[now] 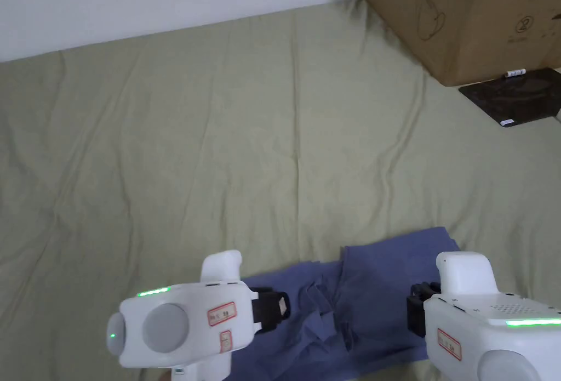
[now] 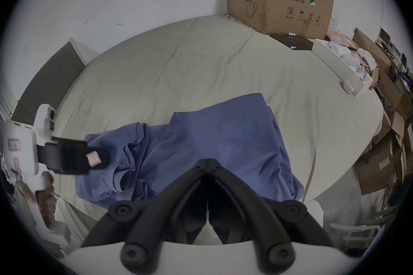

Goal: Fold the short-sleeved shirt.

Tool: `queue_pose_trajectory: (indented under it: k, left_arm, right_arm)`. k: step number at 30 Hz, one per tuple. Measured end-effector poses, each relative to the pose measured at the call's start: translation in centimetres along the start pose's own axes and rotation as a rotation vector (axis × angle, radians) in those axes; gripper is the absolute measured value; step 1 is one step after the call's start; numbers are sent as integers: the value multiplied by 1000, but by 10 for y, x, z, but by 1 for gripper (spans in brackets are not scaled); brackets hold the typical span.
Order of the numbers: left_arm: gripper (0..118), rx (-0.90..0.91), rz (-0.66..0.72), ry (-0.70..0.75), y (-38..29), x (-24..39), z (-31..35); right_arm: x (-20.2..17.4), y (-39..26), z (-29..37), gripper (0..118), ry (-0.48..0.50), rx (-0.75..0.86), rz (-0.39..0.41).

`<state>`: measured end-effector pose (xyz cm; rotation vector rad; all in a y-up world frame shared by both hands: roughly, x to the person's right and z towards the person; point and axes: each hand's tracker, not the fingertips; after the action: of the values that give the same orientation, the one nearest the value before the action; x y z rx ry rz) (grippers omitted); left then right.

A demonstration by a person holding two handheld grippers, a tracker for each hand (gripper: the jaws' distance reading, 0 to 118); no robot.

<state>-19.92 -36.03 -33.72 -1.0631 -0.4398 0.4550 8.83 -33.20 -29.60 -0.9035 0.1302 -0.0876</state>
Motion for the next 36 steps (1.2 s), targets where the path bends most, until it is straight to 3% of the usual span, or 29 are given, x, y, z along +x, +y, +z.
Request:
queue_pose_trajectory:
  k: [18,27,28,31,32,36]
  left_arm:
    - [0,-193,-89,-110,-57,50,-50]
    - [0,102,106,-182,-29,-24,71]
    - [5,126,133,-178,-29,-38,83]
    - [85,166,242,-175,-33,-88,114]
    - [97,148,275,-165,-34,-104,119]
    - [97,153,350,-203,-43,-151,112]
  right_arm:
    - [-2,-3,-1,0,6,-27,12]
    - [-13,5,7,0,7,-5,42]
    - [-15,5,6,0,8,-4,48]
    - [-24,6,3,0,16,-13,65]
    - [-28,6,2,0,17,-19,74]
    - [-42,6,-2,0,22,-33,119]
